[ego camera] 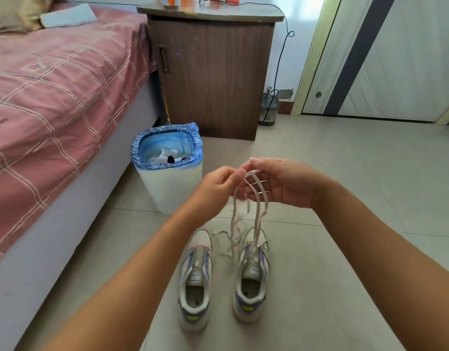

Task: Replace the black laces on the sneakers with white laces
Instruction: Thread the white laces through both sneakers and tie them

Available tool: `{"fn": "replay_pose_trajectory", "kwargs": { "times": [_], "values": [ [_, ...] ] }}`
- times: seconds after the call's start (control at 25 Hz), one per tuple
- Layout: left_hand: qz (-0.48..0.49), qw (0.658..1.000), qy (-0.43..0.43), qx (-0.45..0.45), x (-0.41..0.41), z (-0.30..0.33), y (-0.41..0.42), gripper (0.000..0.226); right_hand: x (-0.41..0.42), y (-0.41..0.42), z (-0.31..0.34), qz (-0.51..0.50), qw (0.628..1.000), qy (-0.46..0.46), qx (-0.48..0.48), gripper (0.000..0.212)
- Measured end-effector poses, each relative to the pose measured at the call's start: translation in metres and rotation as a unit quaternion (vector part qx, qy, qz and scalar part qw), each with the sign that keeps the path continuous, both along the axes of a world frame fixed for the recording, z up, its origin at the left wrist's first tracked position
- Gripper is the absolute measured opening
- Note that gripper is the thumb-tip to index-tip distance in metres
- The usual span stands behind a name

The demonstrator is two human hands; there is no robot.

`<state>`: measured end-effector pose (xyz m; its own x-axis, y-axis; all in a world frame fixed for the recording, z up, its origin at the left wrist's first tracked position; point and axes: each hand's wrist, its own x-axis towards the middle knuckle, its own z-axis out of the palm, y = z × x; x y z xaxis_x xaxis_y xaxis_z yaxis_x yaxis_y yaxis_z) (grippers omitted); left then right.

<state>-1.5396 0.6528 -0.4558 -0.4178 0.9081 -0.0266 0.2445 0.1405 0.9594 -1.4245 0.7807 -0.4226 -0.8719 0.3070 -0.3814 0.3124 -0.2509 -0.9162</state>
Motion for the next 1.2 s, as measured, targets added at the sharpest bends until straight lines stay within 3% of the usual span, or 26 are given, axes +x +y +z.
{"fn": "replay_pose_trajectory", "kwargs": {
  "times": [0.08,0.2,0.32,0.4,0.48,0.56,0.68,0.76,0.84,0.92,1.0,1.08,1.2],
  "values": [
    [0.002,1.000,0.020,-0.021,-0.012,0.000,-0.005,0.026,0.001,0.003,-0.002,-0.033,0.999,0.008,-0.001,0.025],
    [0.125,0.990,0.032,-0.049,-0.052,-0.007,-0.016,0.033,0.005,0.020,-0.012,-0.139,0.989,0.015,-0.046,0.022],
    [0.285,0.951,-0.100,-0.065,-0.094,-0.027,-0.036,0.033,0.017,0.055,-0.041,-0.291,0.947,0.042,-0.130,0.024],
    [0.342,0.891,-0.298,-0.012,-0.113,-0.039,-0.054,0.033,0.037,0.079,-0.067,-0.383,0.910,0.020,-0.158,0.025],
    [0.376,0.800,-0.461,0.075,-0.128,-0.050,-0.074,0.032,0.066,0.098,-0.094,-0.465,0.867,-0.016,-0.179,0.024],
    [0.421,0.734,-0.515,0.136,-0.141,-0.059,-0.091,0.031,0.099,0.110,-0.110,-0.524,0.830,-0.043,-0.186,0.025],
    [0.486,0.694,-0.507,0.156,-0.157,-0.067,-0.108,0.016,0.139,0.126,-0.113,-0.566,0.809,-0.083,-0.133,0.028],
    [0.501,0.709,-0.478,0.134,-0.159,-0.069,-0.109,0.025,0.158,0.136,-0.108,-0.547,0.825,-0.126,-0.062,0.026],
    [0.469,0.777,-0.412,0.073,-0.154,-0.067,-0.102,0.037,0.162,0.137,-0.100,-0.427,0.870,-0.239,0.064,0.020],
    [0.407,0.852,-0.330,0.007,-0.141,-0.059,-0.086,0.037,0.158,0.139,-0.088,-0.292,0.879,-0.325,0.190,0.016],
    [0.357,0.895,-0.268,0.004,-0.131,-0.043,-0.071,0.035,0.151,0.156,-0.068,-0.348,0.855,-0.275,0.270,0.016],
    [0.331,0.915,-0.231,0.025,-0.124,-0.027,-0.061,0.034,0.154,0.176,-0.045,-0.495,0.823,-0.164,0.227,0.013],
    [0.286,0.939,-0.192,0.017,-0.115,-0.013,-0.054,0.034,0.170,0.188,-0.037,-0.601,0.765,-0.057,0.225,0.022]
  ]
}}
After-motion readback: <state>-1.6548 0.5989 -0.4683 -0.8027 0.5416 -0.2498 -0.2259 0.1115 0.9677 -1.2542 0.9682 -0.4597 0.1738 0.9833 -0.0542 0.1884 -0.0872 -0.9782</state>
